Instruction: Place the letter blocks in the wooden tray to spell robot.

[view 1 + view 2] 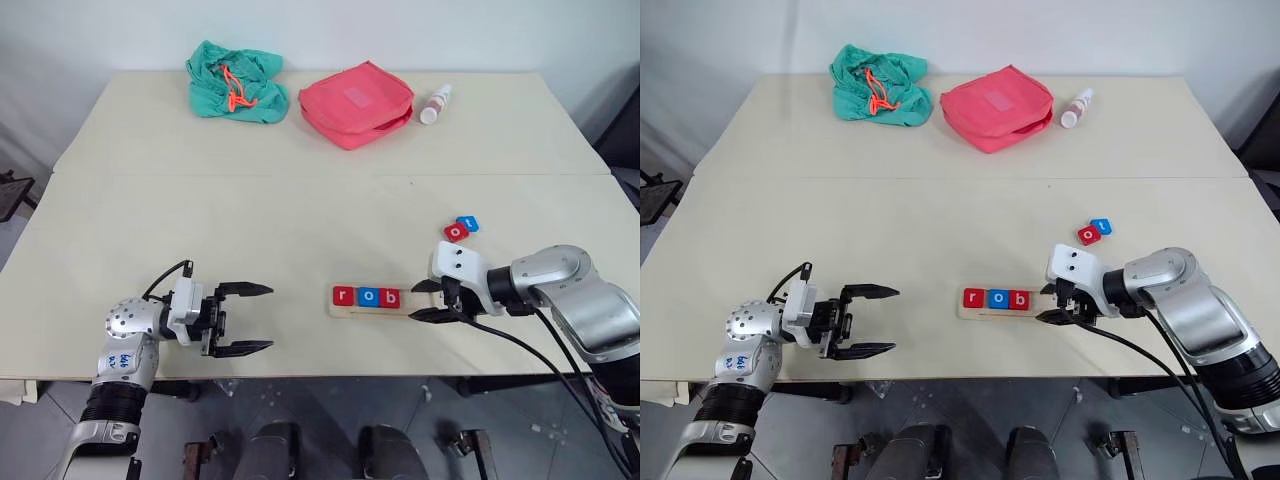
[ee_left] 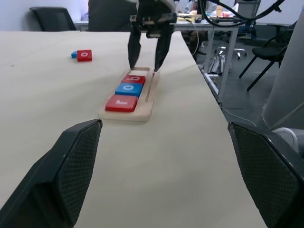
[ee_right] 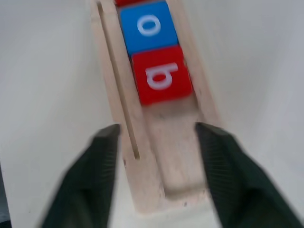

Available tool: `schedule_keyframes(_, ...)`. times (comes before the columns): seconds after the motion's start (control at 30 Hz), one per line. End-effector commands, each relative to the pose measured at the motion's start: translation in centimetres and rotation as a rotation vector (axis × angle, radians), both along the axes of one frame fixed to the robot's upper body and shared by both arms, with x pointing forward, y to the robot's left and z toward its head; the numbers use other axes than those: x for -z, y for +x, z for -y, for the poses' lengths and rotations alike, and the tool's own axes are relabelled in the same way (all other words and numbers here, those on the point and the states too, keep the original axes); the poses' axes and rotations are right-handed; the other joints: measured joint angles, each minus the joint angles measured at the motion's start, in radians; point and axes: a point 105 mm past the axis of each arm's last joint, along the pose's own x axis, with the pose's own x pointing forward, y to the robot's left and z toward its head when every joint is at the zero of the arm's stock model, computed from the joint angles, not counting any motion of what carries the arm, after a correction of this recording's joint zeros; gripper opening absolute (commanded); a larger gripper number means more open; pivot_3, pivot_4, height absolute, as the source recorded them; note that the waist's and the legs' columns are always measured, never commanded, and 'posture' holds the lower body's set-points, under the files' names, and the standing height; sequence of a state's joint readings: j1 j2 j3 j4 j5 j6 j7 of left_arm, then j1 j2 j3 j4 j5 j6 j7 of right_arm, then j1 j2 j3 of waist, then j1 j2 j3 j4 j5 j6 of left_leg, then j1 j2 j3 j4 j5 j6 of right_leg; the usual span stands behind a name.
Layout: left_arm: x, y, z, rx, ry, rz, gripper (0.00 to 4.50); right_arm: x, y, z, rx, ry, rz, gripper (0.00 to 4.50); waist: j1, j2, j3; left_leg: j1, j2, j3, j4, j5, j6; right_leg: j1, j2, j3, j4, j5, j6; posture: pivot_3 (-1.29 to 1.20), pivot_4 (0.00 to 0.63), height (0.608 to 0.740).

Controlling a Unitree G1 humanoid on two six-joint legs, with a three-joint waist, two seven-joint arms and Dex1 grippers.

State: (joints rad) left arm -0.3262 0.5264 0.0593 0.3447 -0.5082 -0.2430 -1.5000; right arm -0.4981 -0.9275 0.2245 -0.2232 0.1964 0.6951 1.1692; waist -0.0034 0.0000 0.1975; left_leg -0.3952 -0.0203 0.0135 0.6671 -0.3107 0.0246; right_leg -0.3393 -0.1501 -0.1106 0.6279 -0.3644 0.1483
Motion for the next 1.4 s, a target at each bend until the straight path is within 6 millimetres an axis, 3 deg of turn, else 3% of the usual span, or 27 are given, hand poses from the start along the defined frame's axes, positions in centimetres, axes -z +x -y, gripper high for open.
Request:
schedule_keyframes(0.03, -0.3, -0.2, 0.0, 0.021, 0.004, 0.026, 4.50, -0.7, 0.6, -0.2, 0.005, 0.021, 0.044, 1.06, 0.001, 0.000, 0.000, 0.000, 0.000, 0.000, 0.000, 0.000, 0.000, 0.000, 0.000, 0.000, 0.000, 0.000, 0.000, 0.00, 0.150, 0.740)
schedule_keyframes(0.13, -0.4, -0.2, -0.1, 0.018, 0.003, 0.026, 4.50, -0.4, 0.8, -0.3, 0.008, 0.021, 0.039, 0.07, 0.001, 0.000, 0.000, 0.000, 0.000, 0.000, 0.000, 0.000, 0.000, 0.000, 0.000, 0.000, 0.000, 0.000, 0.000, 0.00, 0.150, 0.740)
schedule_keyframes(0.17, -0.4, -0.2, -0.1, 0.017, 0.004, 0.027, 4.50, -0.3, 0.8, -0.3, 0.008, 0.023, 0.036, 0.02, 0.002, 0.000, 0.000, 0.000, 0.000, 0.000, 0.000, 0.000, 0.000, 0.000, 0.000, 0.000, 0.000, 0.000, 0.000, 0.00, 0.150, 0.740)
schedule_keyframes(0.63, -0.3, -0.7, -0.4, -0.004, 0.007, 0.022, 4.50, 0.6, 1.1, -1.5, -0.024, 0.043, 0.019, 0.02, 0.001, 0.000, 0.000, 0.000, 0.000, -0.001, 0.000, 0.000, 0.000, 0.000, 0.000, 0.000, 0.000, 0.000, 0.000, 0.00, 0.150, 0.740)
schedule_keyframes(1.07, -0.4, -0.3, -0.1, -0.008, 0.003, 0.026, 4.50, 0.1, 1.2, -2.1, -0.025, 0.084, 0.036, 0.02, 0.001, 0.000, 0.000, 0.000, 0.000, -0.001, 0.001, 0.000, 0.000, 0.000, 0.000, 0.000, 0.000, 0.000, 0.000, 0.00, 0.150, 0.740)
schedule_keyframes(1.4, -0.5, 0.2, 0.2, -0.003, -0.002, 0.030, 4.50, -0.6, 1.0, -1.0, 0.010, 0.084, 0.068, 0.02, 0.002, 0.000, 0.000, 0.000, -0.001, -0.001, 0.001, 0.000, 0.000, 0.000, 0.000, 0.000, 0.000, 0.000, 0.000, 0.00, 0.150, 0.740)
